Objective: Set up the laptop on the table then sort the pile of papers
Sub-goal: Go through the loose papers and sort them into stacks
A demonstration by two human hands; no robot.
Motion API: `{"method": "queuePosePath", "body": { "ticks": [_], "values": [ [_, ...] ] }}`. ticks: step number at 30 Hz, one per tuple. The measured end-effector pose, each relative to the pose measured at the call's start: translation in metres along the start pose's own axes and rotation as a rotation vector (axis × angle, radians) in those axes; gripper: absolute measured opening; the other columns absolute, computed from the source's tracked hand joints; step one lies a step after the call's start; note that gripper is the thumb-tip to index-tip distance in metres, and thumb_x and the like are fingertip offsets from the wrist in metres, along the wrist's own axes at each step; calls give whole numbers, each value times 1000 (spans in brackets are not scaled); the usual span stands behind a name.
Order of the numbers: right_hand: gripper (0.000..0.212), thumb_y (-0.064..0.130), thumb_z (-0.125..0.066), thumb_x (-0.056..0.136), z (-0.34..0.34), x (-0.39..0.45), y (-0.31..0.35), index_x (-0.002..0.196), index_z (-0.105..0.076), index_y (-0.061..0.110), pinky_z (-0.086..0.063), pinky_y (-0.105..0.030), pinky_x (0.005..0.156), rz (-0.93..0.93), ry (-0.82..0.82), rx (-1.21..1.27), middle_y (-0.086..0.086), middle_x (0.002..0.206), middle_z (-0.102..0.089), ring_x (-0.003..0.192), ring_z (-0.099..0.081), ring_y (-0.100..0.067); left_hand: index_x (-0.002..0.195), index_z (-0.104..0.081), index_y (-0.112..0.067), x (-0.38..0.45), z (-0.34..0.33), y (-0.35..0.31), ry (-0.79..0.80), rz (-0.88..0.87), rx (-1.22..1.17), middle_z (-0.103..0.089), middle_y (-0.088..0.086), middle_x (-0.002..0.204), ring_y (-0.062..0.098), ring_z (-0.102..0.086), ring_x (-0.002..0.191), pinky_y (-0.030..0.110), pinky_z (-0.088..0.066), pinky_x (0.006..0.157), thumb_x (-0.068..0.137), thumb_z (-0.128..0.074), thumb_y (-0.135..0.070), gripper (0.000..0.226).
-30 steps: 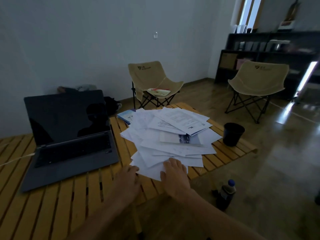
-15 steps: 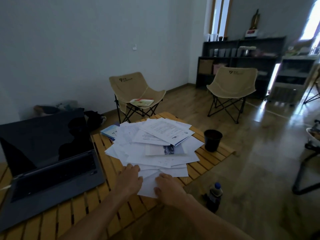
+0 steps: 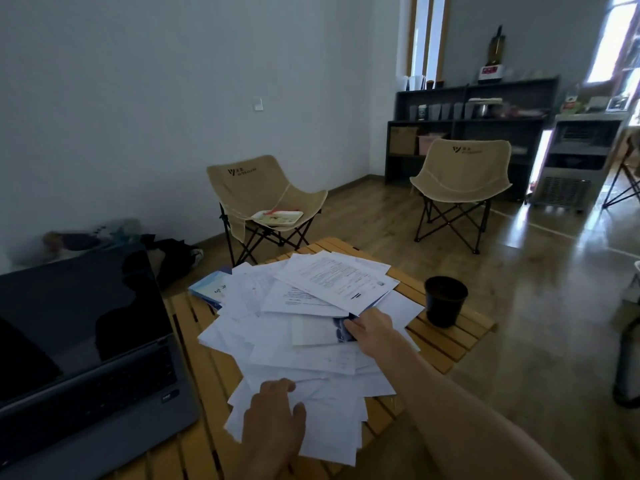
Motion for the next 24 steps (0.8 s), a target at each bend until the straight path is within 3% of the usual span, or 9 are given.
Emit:
{"method": "queuePosePath", "body": {
  "ticks": [4,7,9,11,13,16,18,20,24],
  "values": [
    [30,0,-58,88,-6,25,1,117,-55,-7,-59,-40,70,-239,-164,523,-26,97,-69,79,-71,-34,131,-44,-34,11,2,-3,-61,-3,123,-40,-11,140,10,-41,126,24,-35,104,98,-44,-37,33],
    [40,26,-25,103,-4,27,6,134,-41,7,-55,-27,92,-158,-201,663,-18,127,-54,107,-63,-22,134,-41,-35,12,0,-9,-54,-38,160,-37,-13,141,8,-38,130,23,-33,106,97,-44,-37,36],
    [34,19,-17,104,-1,11,9,124,-44,13,-57,-23,66,-96,-91,513,-13,111,-59,81,-64,-17,136,-39,-34,18,5,-14,-90,-55,125,-36,-13,142,8,-37,131,23,-31,107,97,-45,-34,40],
    [10,-2,-51,98,9,-2,1,96,-60,1,-49,-23,45,-115,-124,279,-13,77,-64,58,-58,-18,141,-36,-31,26,8,-17,-153,-56,97,-34,-10,147,11,-33,134,25,-27,111,97,-47,-32,46],
    [12,-3,-59,95,26,-31,1,83,-60,-4,-43,-20,37,-131,-5,26,-13,65,-61,51,-53,-17,148,-27,-26,29,11,-26,-206,-42,90,-26,-3,155,18,-24,142,31,-18,118,95,-52,-34,59],
    [13,8,-57,99,59,-69,5,89,-58,-1,-39,-21,44,-159,154,-352,-7,63,-56,50,-48,-12,150,-29,-22,30,7,-36,-236,-99,254,-27,5,156,27,-26,143,40,-15,118,84,-67,-43,79],
    [17,13,-58,98,77,-86,7,84,-57,5,-34,-22,46,-151,176,-435,-2,56,-52,47,-44,-10,140,-44,-24,23,2,-45,-183,-193,315,-42,2,146,26,-39,135,40,-27,114,84,-67,-38,62],
    [22,15,-61,96,88,-90,4,76,-58,5,-30,-23,44,-114,86,-337,-1,51,-49,43,-41,-11,122,-53,-25,12,0,-53,-100,-260,340,-52,-4,129,18,-49,122,30,-36,99,98,-47,-24,24],
    [40,40,-70,90,77,-110,-17,104,-63,3,-58,-35,63,-156,49,24,-14,94,-69,80,-68,-25,106,-56,-23,4,-2,-78,-64,-244,399,-60,-4,113,13,-60,102,26,-43,75,103,-37,-20,20]
  ]
}}
Point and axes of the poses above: each hand's wrist, its own x-axis towards the middle knuckle, its own z-axis out of the back of the hand, y = z × x, the point moved 1 cm from there along x, towards the middle knuckle
